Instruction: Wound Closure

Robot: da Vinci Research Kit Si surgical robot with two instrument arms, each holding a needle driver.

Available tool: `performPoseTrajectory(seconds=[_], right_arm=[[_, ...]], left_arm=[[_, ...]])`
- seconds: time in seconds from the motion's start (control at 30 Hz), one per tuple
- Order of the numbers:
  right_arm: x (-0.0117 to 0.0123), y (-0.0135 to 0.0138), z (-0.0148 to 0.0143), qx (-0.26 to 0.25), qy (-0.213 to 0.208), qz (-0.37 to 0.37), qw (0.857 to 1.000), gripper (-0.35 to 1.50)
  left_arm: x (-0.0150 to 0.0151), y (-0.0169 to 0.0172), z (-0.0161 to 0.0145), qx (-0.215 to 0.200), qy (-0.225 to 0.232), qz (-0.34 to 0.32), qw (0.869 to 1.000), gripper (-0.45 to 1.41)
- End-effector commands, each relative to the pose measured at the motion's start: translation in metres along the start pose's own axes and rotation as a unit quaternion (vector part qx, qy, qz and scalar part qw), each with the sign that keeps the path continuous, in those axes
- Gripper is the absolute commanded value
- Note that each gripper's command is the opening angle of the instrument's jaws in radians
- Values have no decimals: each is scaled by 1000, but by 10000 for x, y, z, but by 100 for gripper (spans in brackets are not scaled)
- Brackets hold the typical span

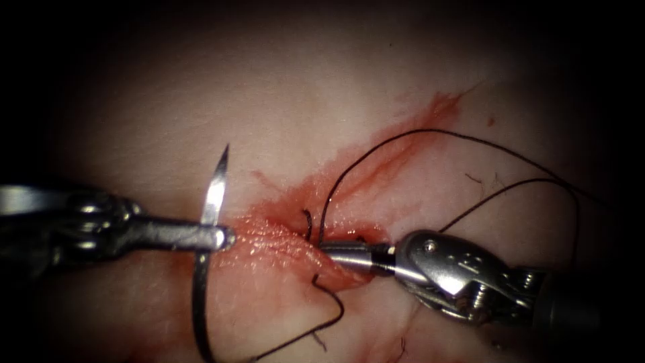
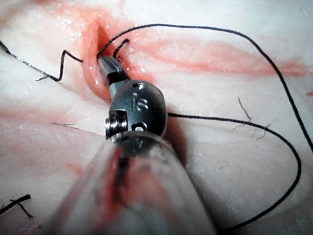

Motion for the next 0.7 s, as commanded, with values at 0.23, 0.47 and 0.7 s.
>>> performPoseTrajectory(seconds=[0.23, 0.47, 0.7], right_arm=[[3, 4, 5, -23, 8, -1, 1000, -35], [16, 11, 2, -68, 23, -4, 997, -35], [18, 12, 3, -102, 34, 7, 994, -10]], left_arm=[[1, -5, 4, 0, -1, 0, 1000, -45], [1, -5, 4, 3, -4, 0, 1000, -45], [0, -6, 5, 4, -5, 0, 1000, -45]])
